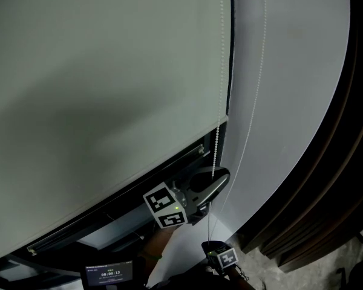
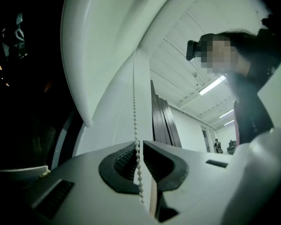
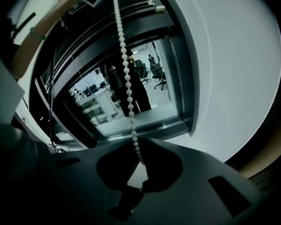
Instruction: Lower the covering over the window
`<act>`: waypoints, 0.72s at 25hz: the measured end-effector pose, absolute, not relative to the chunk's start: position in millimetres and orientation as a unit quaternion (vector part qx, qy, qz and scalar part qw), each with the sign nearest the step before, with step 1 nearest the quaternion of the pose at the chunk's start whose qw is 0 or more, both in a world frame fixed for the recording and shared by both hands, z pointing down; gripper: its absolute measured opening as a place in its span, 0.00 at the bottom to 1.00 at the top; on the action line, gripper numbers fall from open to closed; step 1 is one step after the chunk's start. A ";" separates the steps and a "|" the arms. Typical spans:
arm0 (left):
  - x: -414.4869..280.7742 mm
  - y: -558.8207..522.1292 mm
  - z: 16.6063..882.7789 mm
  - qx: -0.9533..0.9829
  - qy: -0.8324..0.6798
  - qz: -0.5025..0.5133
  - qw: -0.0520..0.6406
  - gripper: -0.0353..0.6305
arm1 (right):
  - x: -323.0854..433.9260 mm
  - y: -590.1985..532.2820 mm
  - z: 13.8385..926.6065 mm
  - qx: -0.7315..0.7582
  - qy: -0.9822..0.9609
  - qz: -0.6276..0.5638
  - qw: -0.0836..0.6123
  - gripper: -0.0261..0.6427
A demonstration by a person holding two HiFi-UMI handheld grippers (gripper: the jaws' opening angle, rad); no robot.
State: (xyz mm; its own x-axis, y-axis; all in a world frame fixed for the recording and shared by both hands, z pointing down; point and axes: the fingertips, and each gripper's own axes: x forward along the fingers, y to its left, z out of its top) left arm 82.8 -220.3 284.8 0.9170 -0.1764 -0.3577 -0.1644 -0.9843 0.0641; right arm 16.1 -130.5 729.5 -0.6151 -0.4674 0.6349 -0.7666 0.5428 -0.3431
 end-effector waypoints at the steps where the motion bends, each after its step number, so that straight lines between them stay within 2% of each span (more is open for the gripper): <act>1: 80.1 -220.1 283.0 0.978 -0.089 -0.188 0.016 0.07 | 17.0 -132.5 725.8 0.371 -0.845 0.304 0.238 0.05; 3: 75.5 -218.0 277.7 0.977 -0.089 -0.195 0.015 0.11 | 19.4 -137.4 716.5 0.383 -0.847 0.295 0.223 0.05; 6: 70.7 -215.5 271.6 0.977 -0.083 -0.198 0.011 0.11 | 25.7 -147.2 703.7 0.402 -0.847 0.282 0.202 0.05; 9: 68.2 -219.6 276.4 0.978 -0.089 -0.187 0.008 0.06 | 29.3 -160.4 682.9 0.405 -0.856 0.268 0.178 0.06; 11: 67.7 -222.5 285.0 0.981 -0.099 -0.169 0.007 0.06 | 34.9 -169.3 661.5 0.411 -0.861 0.259 0.154 0.08; 14: 66.7 -222.6 295.2 0.983 -0.108 -0.150 0.011 0.06 | 46.7 -179.8 609.5 0.418 -0.870 0.242 0.103 0.18; 18: 61.0 -224.2 297.1 0.981 -0.111 -0.160 0.019 0.06 | 70.0 -191.9 512.6 0.426 -0.887 0.176 0.023 0.20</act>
State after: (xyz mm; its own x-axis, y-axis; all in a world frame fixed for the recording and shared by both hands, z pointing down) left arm 61.0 -224.2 297.1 0.9243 -0.2240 -0.3092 -0.2115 -0.9746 0.0737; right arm 70.0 -191.9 512.6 -0.6363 -0.7476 0.1900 -0.7636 0.5756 -0.2926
